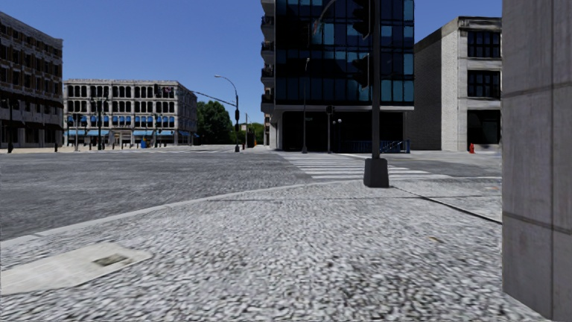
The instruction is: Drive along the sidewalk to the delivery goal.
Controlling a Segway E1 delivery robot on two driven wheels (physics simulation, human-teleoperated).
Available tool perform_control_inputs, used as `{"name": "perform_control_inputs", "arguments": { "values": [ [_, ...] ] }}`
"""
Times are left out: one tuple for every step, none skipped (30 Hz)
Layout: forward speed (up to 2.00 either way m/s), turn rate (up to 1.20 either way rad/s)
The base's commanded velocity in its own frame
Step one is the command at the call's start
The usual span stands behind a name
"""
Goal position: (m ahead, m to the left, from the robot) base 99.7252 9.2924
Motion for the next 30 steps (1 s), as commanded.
{"name": "perform_control_inputs", "arguments": {
  "values": [
    [2.00, -0.34],
    [2.00, -0.34],
    [2.00, -0.34],
    [2.00, -0.34],
    [2.00, -0.34],
    [2.00, -0.34],
    [2.00, -0.34],
    [2.00, -0.34],
    [2.00, -0.34],
    [2.00, -0.18],
    [2.00, -0.15],
    [2.00, -0.15],
    [2.00, -0.15],
    [2.00, -0.15],
    [2.00, -0.15],
    [2.00, -0.15],
    [2.00, -0.15],
    [2.00, -0.15],
    [2.00, -0.15],
    [2.00, -0.15],
    [2.00, -0.15],
    [2.00, -0.17],
    [2.00, -0.21],
    [2.00, -0.21],
    [2.00, -0.24],
    [2.00, -0.25],
    [2.00, -0.25],
    [2.00, -0.25],
    [2.00, -0.15],
    [2.00, 0.00]
  ]
}}
